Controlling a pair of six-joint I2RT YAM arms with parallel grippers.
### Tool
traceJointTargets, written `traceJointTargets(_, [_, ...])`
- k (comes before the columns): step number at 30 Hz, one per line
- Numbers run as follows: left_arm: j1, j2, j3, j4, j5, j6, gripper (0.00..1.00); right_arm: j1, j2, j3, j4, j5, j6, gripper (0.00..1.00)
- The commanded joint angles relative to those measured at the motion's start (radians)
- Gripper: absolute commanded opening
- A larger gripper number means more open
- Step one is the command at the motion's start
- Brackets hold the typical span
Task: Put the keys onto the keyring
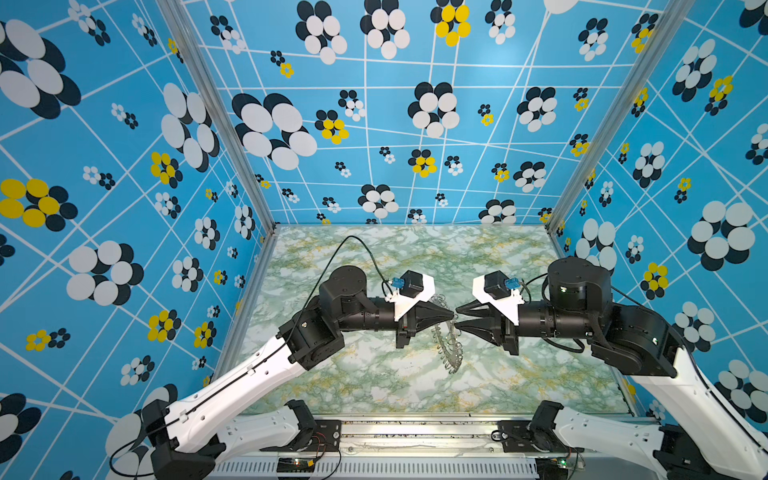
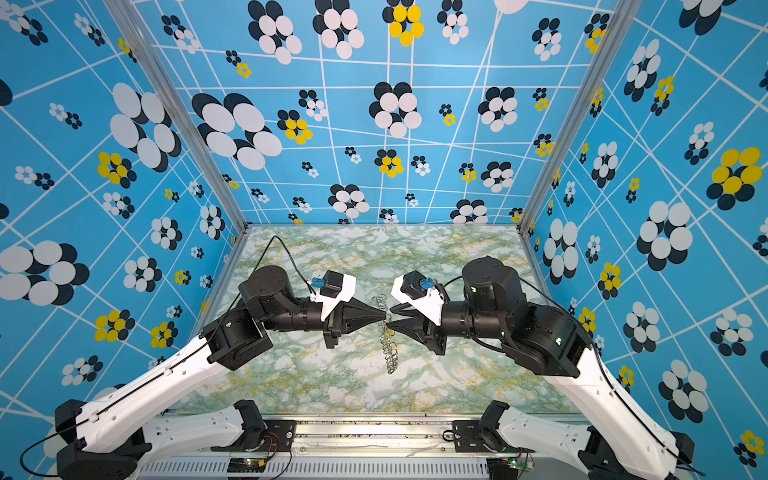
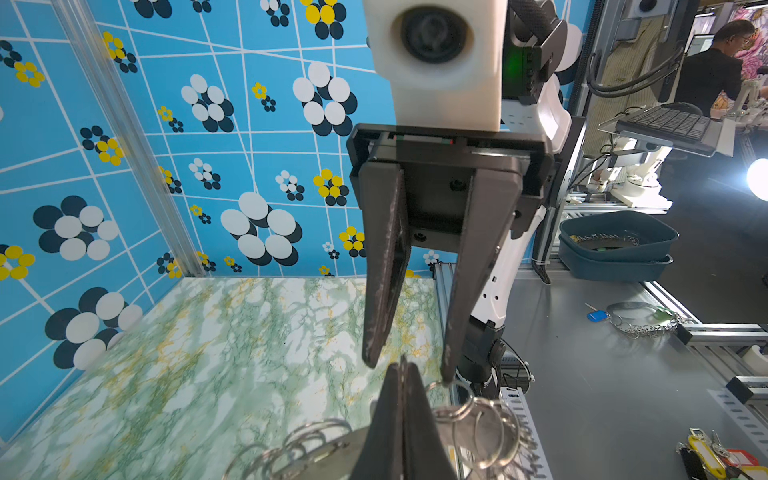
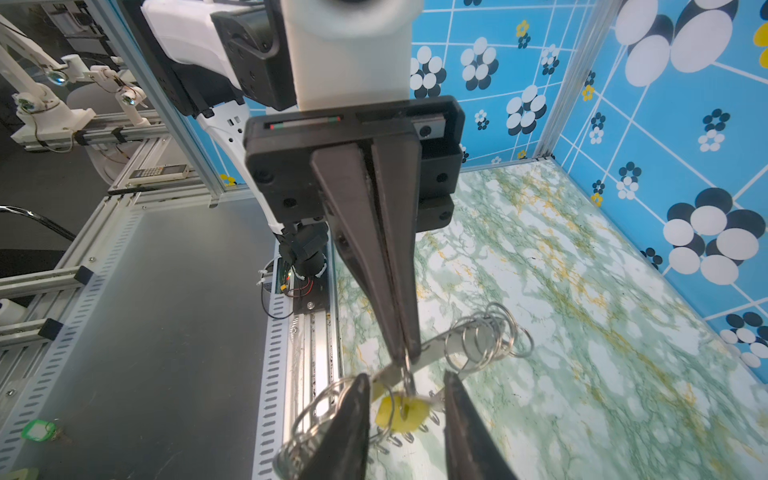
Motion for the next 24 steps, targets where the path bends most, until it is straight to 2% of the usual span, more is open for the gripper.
traceJointTargets(1, [0.007, -0.020, -0.012, 0.138, 0.033, -0.030, 0.00, -0.011, -0.026, -0.019, 0.041, 0.007, 0.020, 0.33])
traceJointTargets(12, [0.018, -0.014, -0.019, 0.233, 0.045, -0.074, 0.00, -0.013, -0.031, -0.058, 0.093, -0.030, 0.045, 0.28])
traceJointTargets(14, [0.018, -0.013, -0.018, 0.237, 0.047, -0.076, 0.00, -0.013, -0.035, -0.067, 0.112, -0.031, 0.055, 0.23])
traceJointTargets(18, [0.018, -0.011, -0.024, 0.252, 0.041, -0.081, 0.00, -0.013, -0.044, -0.078, 0.135, -0.032, 0.067, 0.01])
traceJointTargets(24, [0.018, -0.014, -0.046, 0.293, 0.019, -0.089, 0.00, -0.013, -0.043, -0.097, 0.168, -0.089, 0.101, 0.00])
